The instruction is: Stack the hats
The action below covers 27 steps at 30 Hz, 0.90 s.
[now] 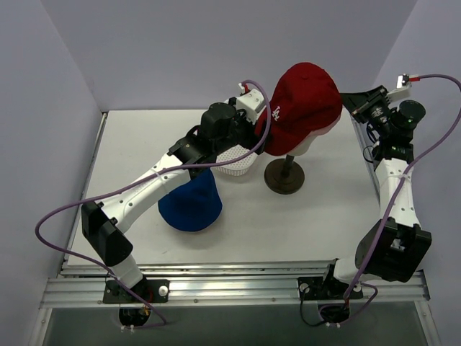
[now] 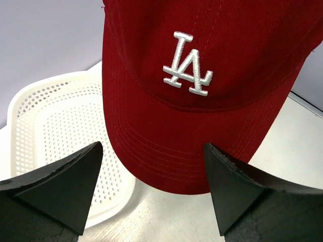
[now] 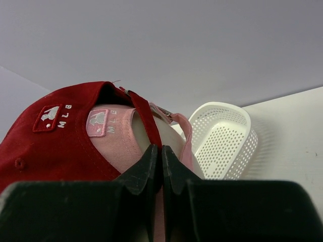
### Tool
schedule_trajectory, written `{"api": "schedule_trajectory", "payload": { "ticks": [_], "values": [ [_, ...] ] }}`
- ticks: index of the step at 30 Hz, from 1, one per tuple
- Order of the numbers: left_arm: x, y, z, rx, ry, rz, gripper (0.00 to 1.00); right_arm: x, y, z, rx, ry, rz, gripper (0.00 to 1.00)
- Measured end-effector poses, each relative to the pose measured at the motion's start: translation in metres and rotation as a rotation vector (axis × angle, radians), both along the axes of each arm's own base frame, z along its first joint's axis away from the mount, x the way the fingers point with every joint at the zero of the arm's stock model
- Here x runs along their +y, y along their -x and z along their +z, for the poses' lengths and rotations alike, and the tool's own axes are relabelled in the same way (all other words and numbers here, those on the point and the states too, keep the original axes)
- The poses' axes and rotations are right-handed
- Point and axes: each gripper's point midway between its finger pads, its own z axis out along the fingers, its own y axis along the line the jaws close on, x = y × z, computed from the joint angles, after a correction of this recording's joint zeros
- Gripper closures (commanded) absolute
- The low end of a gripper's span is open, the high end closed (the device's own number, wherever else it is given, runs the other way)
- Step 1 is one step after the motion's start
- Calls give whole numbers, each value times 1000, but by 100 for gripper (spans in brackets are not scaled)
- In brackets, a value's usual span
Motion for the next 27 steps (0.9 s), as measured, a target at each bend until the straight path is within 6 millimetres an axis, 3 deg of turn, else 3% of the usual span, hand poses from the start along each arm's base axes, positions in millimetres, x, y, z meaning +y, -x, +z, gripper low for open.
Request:
{"api": "schedule_trajectory", "payload": {
  "ticks": [13,26,27],
  "values": [
    [-5,0,-3,-9,18,-6,10,-5,2,-18,11,7,-47,100],
    [-8,0,-5,-7,37,-10,10,-11,2,-21,16,35,-84,100],
    [-8,0,-5,-6,39,-10,10,-10,2,-20,18,34,-84,95]
  ]
}}
